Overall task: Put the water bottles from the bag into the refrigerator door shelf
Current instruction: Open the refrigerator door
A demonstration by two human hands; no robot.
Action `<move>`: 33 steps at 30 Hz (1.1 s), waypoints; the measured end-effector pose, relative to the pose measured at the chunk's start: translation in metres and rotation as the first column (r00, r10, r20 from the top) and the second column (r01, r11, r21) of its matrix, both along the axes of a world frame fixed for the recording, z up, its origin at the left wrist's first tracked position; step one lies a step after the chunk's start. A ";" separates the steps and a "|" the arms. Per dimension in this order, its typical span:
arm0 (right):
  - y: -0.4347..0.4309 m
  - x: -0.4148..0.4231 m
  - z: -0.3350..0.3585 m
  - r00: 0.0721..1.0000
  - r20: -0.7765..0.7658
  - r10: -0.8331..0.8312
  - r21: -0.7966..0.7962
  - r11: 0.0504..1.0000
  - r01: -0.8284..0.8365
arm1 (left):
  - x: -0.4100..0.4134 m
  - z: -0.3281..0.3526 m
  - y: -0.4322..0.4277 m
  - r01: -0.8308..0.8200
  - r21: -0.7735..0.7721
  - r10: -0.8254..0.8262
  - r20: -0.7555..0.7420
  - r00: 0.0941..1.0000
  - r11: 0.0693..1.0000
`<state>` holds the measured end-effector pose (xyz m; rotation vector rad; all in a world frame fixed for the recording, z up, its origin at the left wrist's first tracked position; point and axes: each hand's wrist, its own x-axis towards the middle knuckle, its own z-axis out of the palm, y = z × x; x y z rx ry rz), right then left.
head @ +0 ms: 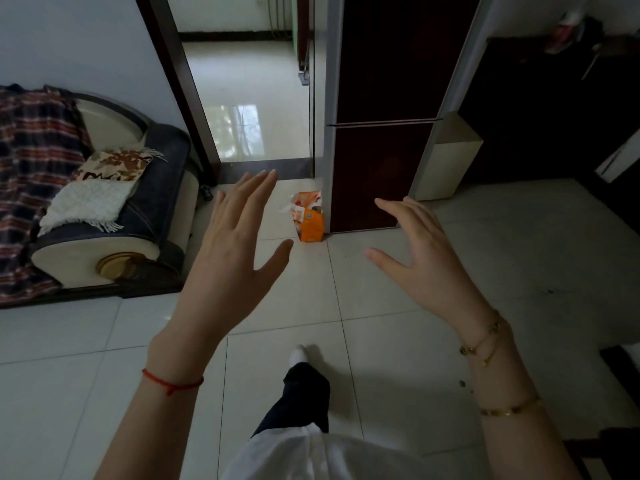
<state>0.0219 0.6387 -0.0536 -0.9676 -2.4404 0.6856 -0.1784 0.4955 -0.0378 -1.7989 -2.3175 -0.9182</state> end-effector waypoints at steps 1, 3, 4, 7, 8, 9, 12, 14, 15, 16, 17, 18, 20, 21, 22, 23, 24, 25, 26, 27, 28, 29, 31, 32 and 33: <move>0.012 -0.011 0.000 1.000 -0.002 0.002 -0.002 1.000 -0.002 | -0.010 0.000 0.012 0.000 0.001 0.000 -0.001 1.000 1.000; 0.038 -0.034 0.001 1.000 -0.007 0.000 -0.007 1.000 0.000 | -0.033 0.003 0.038 0.001 0.004 -0.001 0.006 1.000 1.000; 0.051 -0.046 0.003 1.000 -0.010 -0.001 -0.006 1.000 0.001 | -0.045 0.005 0.052 0.004 0.008 -0.004 0.007 1.000 1.000; 0.089 -0.084 0.008 1.000 -0.015 -0.008 0.002 1.000 0.008 | -0.083 0.009 0.092 0.014 0.023 -0.014 -0.005 1.000 1.000; 0.102 -0.097 0.010 1.000 -0.020 -0.012 0.000 1.000 0.012 | -0.095 0.010 0.106 0.015 0.024 -0.015 -0.001 1.000 1.000; 0.113 -0.110 0.011 1.000 -0.023 -0.016 -0.001 1.000 0.016 | -0.107 0.011 0.119 0.020 0.024 -0.020 0.001 1.000 1.000; 0.144 -0.145 0.012 0.999 -0.016 -0.031 0.007 0.999 0.032 | -0.140 0.011 0.153 0.036 0.021 -0.036 -0.007 0.999 0.999; 0.160 -0.163 0.011 0.999 -0.016 -0.039 0.007 0.999 0.039 | -0.160 0.009 0.173 0.049 0.014 -0.049 0.001 0.999 0.999; 0.167 -0.171 0.011 0.999 -0.016 -0.042 0.001 0.999 0.042 | -0.169 0.008 0.182 0.057 0.007 -0.057 0.004 0.998 0.998; 0.174 -0.178 0.010 0.999 -0.015 -0.046 -0.007 0.999 0.046 | -0.177 0.007 0.191 0.063 -0.001 -0.063 0.004 0.998 0.998; 0.181 -0.184 0.010 0.999 -0.008 -0.052 -0.017 0.999 0.052 | -0.184 0.006 0.199 0.066 -0.011 -0.066 0.005 0.998 0.998; 0.189 -0.189 0.008 0.998 0.000 -0.058 -0.025 0.998 0.058 | -0.191 0.004 0.206 0.068 -0.021 -0.067 0.012 0.998 0.997; 0.202 -0.198 0.006 0.998 0.006 -0.067 -0.030 0.997 0.068 | -0.204 0.001 0.219 0.074 -0.035 -0.073 0.030 0.997 0.997; 0.210 -0.203 0.005 0.997 0.007 -0.071 -0.033 0.997 0.071 | -0.210 0.000 0.226 0.079 -0.039 -0.078 0.037 0.996 0.996; 0.217 -0.208 0.004 0.997 0.007 -0.075 -0.035 0.997 0.075 | -0.217 -0.002 0.233 0.082 -0.044 -0.080 0.040 0.996 0.996; 0.224 -0.212 0.003 0.997 0.009 -0.076 -0.035 0.997 0.076 | -0.222 -0.003 0.239 0.083 -0.046 -0.081 0.042 0.996 0.996; 0.233 -0.217 0.001 0.997 0.012 -0.075 -0.035 0.997 0.075 | -0.229 -0.004 0.248 0.081 -0.049 -0.079 0.048 0.996 0.996; 0.242 -0.222 -0.001 0.997 0.013 -0.072 -0.038 0.997 0.073 | -0.234 -0.005 0.256 0.078 -0.051 -0.076 0.052 0.996 0.996; 0.251 -0.228 -0.002 0.998 0.013 -0.069 -0.042 0.997 0.069 | -0.239 -0.006 0.264 0.077 -0.051 -0.074 0.055 0.996 0.996; 0.260 -0.233 -0.004 0.998 0.013 -0.065 -0.044 0.997 0.066 | -0.244 -0.008 0.273 0.077 -0.054 -0.074 0.057 0.996 0.996; 0.270 -0.239 -0.005 0.998 0.016 -0.062 -0.041 0.997 0.063 | -0.248 -0.010 0.282 0.077 -0.058 -0.073 0.057 0.996 0.995; 0.280 -0.245 -0.007 0.998 0.019 -0.059 -0.036 0.998 0.060 | -0.253 -0.012 0.292 0.076 -0.063 -0.072 0.057 0.996 0.995; 0.301 -0.257 -0.009 0.998 0.023 -0.055 -0.035 0.998 0.056 | -0.263 -0.015 0.312 0.069 -0.075 -0.064 0.060 0.996 0.995; 0.312 -0.263 -0.009 0.998 0.024 -0.052 -0.040 0.998 0.053 | -0.268 -0.017 0.324 0.066 -0.079 -0.062 0.061 0.996 0.995; 0.324 -0.270 -0.010 0.998 0.027 -0.048 -0.045 0.998 0.049 | -0.274 -0.018 0.336 0.065 -0.079 -0.060 0.063 0.996 0.995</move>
